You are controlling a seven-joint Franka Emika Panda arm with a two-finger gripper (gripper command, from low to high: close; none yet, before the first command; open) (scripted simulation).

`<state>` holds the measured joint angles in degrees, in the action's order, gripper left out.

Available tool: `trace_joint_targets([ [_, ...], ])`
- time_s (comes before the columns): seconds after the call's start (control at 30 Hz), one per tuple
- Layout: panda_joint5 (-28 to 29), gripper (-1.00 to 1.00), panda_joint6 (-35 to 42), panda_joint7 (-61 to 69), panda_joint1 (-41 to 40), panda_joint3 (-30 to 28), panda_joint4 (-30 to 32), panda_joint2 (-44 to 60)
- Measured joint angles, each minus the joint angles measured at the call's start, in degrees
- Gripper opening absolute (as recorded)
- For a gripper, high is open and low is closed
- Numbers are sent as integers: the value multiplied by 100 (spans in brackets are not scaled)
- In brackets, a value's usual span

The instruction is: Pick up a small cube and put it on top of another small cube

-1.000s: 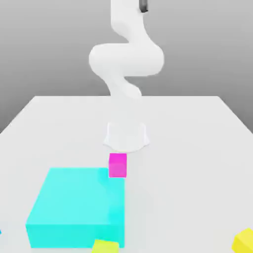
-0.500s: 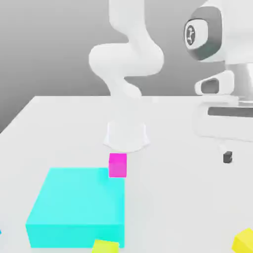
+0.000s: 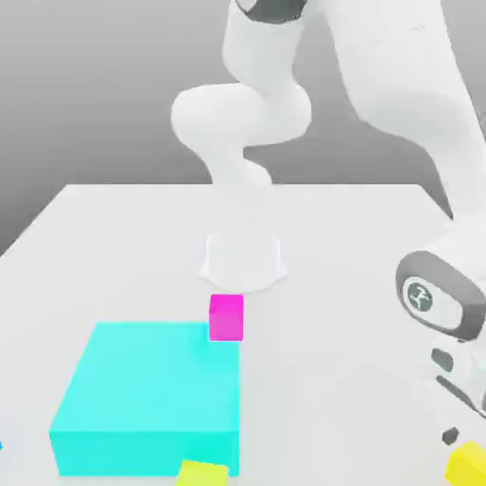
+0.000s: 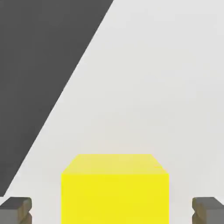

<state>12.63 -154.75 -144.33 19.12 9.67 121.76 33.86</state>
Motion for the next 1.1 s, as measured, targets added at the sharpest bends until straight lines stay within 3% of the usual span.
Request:
trace_joint_targets([
  [0.17,-4,-100,5,-1,-1,4,5,-18],
  [0.33,-331,-100,608,392,-265,245,300,-925],
  [0.53,-977,-100,926,2160,-1065,440,1202,-2185],
  [0.8,-1722,-100,1363,4555,-1654,125,2430,-3890],
  [1.1,-1653,-100,1845,6601,-1831,-653,3815,-5753],
])
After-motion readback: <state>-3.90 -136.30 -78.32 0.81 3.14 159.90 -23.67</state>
